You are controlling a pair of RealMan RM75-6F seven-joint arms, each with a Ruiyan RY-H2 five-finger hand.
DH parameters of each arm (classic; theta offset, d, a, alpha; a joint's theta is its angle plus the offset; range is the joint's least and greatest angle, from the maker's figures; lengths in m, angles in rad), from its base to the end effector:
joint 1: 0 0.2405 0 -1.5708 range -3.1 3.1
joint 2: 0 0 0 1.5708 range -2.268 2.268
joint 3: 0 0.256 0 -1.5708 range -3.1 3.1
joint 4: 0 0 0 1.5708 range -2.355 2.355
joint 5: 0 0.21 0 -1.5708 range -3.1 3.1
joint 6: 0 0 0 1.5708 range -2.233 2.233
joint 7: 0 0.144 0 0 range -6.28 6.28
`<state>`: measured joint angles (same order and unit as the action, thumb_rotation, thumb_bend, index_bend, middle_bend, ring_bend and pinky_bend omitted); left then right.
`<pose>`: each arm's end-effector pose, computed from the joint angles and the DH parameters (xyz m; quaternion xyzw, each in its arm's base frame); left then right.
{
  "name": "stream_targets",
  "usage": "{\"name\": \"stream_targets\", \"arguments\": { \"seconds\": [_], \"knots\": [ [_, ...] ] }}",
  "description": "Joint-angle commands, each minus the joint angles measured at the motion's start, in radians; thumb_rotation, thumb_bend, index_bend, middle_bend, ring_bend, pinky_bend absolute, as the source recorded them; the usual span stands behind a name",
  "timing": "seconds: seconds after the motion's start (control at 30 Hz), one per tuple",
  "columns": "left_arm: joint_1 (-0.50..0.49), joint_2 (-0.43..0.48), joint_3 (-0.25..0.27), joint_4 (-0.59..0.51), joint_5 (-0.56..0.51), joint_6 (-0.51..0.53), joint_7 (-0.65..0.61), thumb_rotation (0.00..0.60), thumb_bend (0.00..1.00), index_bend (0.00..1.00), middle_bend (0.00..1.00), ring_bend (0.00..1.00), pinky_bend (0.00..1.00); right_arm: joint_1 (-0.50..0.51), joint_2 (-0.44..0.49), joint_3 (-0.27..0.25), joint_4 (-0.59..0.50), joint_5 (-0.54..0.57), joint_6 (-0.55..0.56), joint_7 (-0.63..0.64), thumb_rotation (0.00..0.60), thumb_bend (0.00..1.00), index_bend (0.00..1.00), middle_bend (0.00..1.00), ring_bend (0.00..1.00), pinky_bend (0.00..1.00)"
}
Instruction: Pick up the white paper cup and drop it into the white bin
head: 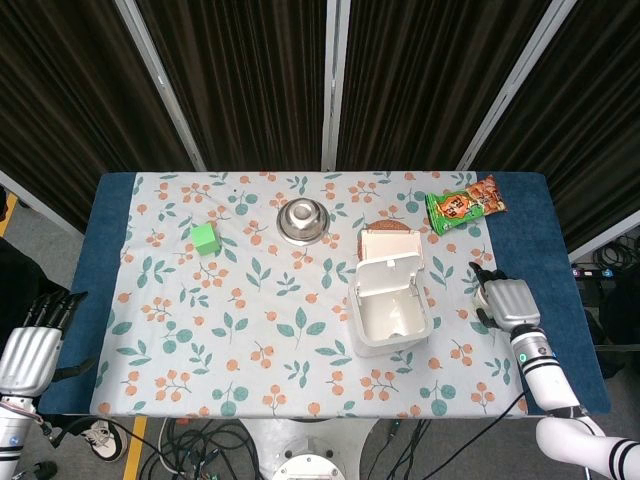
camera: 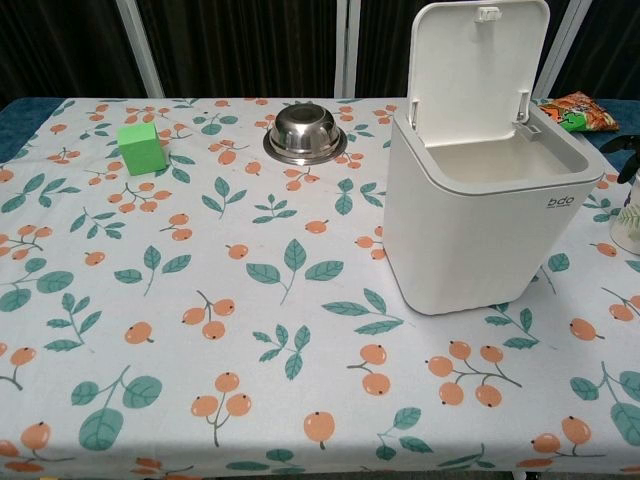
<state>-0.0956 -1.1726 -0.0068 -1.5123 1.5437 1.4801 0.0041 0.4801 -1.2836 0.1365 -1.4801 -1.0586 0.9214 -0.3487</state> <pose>-0.3221 0.1764 0.1422 -0.6262 -0.3734 -0.3703 0.5756 -0.2932 -0.3090 0.0733 0.6938 -0.4240 0.2260 0.5364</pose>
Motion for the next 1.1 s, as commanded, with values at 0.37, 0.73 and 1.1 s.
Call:
{"name": "stream_targets", "arguments": {
  "seconds": [0.37,0.73,1.1],
  "knots": [
    [0.0,0.004,0.0,-0.006,-0.002,-0.001,0.006,0.6,0.09,0.12,0.15,0.08,0.1,-0.049,0.114,0.004,-0.105,-0.13,0.121,0.135,0.6,0.35,0.29,0.32,0.24,0.52],
    [-0.004,0.001,0.0,-0.008,0.0,-0.007,0.011,0.6,0.09,0.12,0.15,0.08,0.1,-0.141,0.409,0.03,-0.474,-0.365,0.349,0.248,0.6,0.35,0.31,0.34,0.26,0.52],
    [-0.005,0.006,-0.002,-0.011,-0.005,-0.009,0.008,0.6,0.09,0.12,0.15,0.08,0.1,-0.073,0.366,0.022,-0.559,-0.534,0.301,0.233,0.6,0.35,0.31,0.33,0.26,0.52]
  ]
}}
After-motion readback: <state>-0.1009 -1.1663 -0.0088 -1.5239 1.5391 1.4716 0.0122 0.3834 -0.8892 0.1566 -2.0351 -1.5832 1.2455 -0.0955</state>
